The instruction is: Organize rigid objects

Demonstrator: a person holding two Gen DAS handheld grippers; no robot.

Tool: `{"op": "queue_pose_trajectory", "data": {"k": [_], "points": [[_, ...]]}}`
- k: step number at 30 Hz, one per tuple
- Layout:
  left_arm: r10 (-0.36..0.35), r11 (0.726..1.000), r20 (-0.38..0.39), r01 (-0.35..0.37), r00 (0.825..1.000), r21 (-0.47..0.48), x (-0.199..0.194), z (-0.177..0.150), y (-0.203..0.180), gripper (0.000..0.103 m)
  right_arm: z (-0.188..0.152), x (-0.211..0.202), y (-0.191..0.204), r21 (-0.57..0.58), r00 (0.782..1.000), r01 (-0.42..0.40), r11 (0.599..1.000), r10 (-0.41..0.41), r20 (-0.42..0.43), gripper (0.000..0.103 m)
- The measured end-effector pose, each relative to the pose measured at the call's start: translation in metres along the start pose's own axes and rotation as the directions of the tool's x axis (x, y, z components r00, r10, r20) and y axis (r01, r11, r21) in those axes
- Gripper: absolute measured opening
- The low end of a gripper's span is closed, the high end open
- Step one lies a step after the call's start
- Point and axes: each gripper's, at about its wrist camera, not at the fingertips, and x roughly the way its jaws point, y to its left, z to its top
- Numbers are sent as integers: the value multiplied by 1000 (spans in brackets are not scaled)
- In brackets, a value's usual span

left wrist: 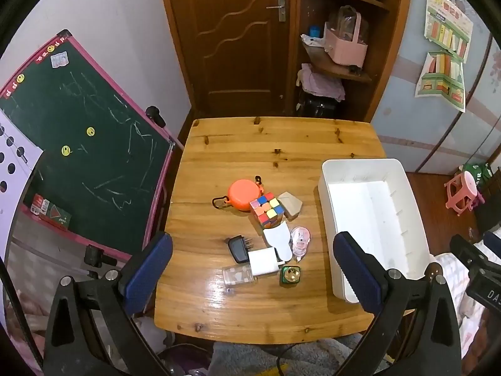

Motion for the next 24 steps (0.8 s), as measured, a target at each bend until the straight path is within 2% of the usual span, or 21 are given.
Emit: {"op": "queue_pose_trajectory", "data": {"k": [8, 19, 24], "points": [[1, 1000, -16, -2, 1000, -17, 6, 4, 5, 102, 6, 6, -2, 17, 1000, 8, 1000, -8, -7, 103], [19, 998, -25, -20, 1000, -56, 10, 9, 10, 102, 12, 20, -35, 84, 999, 42, 996, -42, -2, 103], [17, 998, -30, -18, 999, -59, 13, 9, 8, 102, 12, 29, -40, 119, 1000, -16, 993, 18, -17, 103]]}}
